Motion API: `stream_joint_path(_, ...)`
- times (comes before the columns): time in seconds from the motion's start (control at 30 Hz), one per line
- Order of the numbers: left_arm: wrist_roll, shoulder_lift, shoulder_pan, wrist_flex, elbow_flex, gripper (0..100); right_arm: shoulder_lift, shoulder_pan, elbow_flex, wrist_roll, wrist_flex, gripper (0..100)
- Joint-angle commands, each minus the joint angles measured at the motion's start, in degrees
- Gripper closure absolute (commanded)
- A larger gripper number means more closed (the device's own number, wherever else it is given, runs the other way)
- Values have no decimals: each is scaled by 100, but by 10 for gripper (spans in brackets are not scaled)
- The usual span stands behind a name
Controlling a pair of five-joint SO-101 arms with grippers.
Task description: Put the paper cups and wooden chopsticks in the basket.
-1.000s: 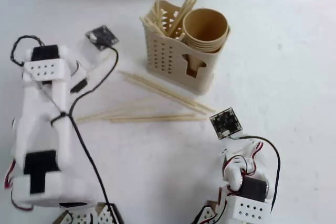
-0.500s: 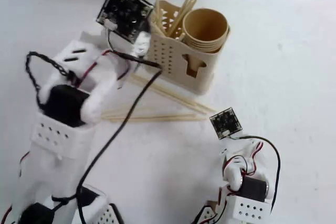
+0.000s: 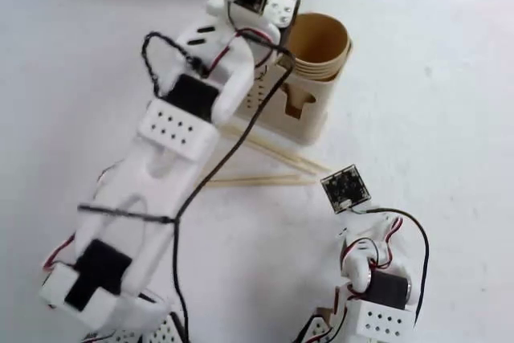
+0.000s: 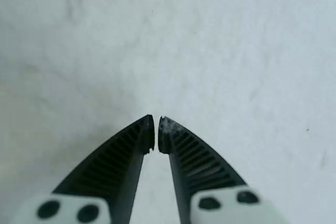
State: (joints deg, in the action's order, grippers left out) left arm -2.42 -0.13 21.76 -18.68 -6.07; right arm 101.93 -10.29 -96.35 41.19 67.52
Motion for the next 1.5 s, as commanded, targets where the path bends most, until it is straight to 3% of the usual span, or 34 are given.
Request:
stream_joint_path(0.0, 114, 347, -163, -176, -677, 976, 66, 31, -53, 35, 31, 964)
stream_joint_path(0.2, 501, 418, -312, -826, -1055, 976, 66, 31, -53, 44, 31, 964)
stream_joint_path(0.4, 519, 444, -321, -1160, -1125, 919, 66, 31, -53, 44, 31, 964)
stream_joint_path(0.7, 510, 400, -637, -1442, -1275, 932, 66, 31, -53, 44, 31, 964)
stream_joint_path(0.83, 484, 382, -989, -2365, -1714, 932, 66, 31, -53, 44, 31, 964)
stream_joint_path(0.97, 457, 154, -1648, -4273, -2567, 931, 66, 31, -53, 44, 31, 964)
stream_joint_path(1.03, -141, -22, -1938, -5319, -2901, 929, 57, 31, -53, 44, 31, 964)
stream_joint_path(1.1, -1240, -136, -2114, -6207, -3051, 929, 57, 31, -53, 44, 31, 964)
stream_joint_path(1.23, -2532, -163, -2440, -7429, -2488, 928, 57, 31, -53, 44, 31, 964)
stream_joint_path(1.37, -4105, -207, -2571, -7481, -782, 928, 57, 31, -53, 44, 31, 964)
stream_joint_path(1.47, -4519, -171, -2668, -6708, 598, 928, 57, 31, -53, 44, 31, 964)
